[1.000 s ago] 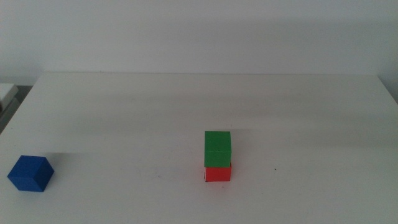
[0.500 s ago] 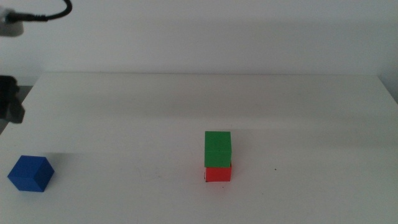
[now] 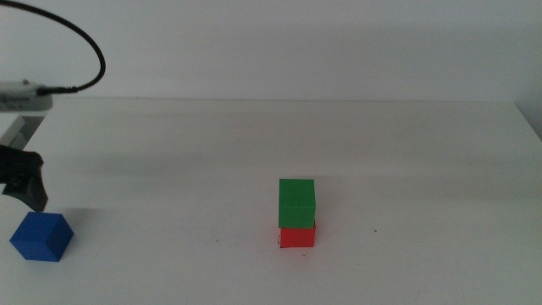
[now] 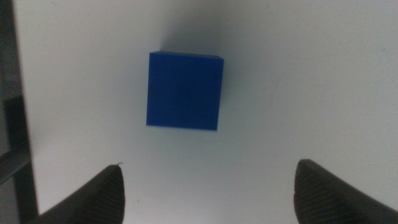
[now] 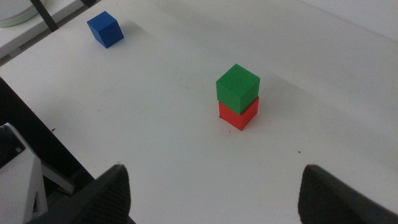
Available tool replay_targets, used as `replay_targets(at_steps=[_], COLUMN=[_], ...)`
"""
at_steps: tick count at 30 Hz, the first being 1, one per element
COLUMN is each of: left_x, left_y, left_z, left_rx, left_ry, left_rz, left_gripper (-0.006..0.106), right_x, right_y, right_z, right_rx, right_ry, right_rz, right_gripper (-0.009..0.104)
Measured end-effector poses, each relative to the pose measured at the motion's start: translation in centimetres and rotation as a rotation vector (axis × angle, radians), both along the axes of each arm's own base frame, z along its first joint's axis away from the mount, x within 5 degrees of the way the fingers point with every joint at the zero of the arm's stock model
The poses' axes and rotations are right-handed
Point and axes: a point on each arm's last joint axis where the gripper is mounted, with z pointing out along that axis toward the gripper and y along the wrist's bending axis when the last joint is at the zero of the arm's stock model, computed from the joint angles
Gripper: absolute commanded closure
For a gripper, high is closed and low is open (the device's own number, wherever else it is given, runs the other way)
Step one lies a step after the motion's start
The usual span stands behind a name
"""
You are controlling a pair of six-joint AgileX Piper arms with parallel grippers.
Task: Stack red cubes first, then green, then blue cubes in a specific spot.
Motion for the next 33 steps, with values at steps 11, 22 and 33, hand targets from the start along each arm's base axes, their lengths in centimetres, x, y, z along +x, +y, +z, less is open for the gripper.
replay_targets(at_steps=[11, 22, 33], left_x=[3.4, 4.3, 4.8], left_y=[0.8, 1.2, 1.4], left_z=[-5.6, -6.9, -9.5], left_rx=[-0.076, -0.049, -0.058], left_ry=[0.03, 0.009, 0.06], left_rz=[0.043, 0.02, 0.02], left_gripper=[0.01, 0.01, 0.01], right_x=[0.0, 0.0, 0.0], right_y=[0.0, 0.0, 0.0], right_z=[0.0, 0.0, 0.0], right_rx=[0.0, 0.0, 0.0], right_ry=[0.0, 0.0, 0.0], right_rz=[0.0, 0.0, 0.0], right_gripper=[0.004, 0.004, 0.004])
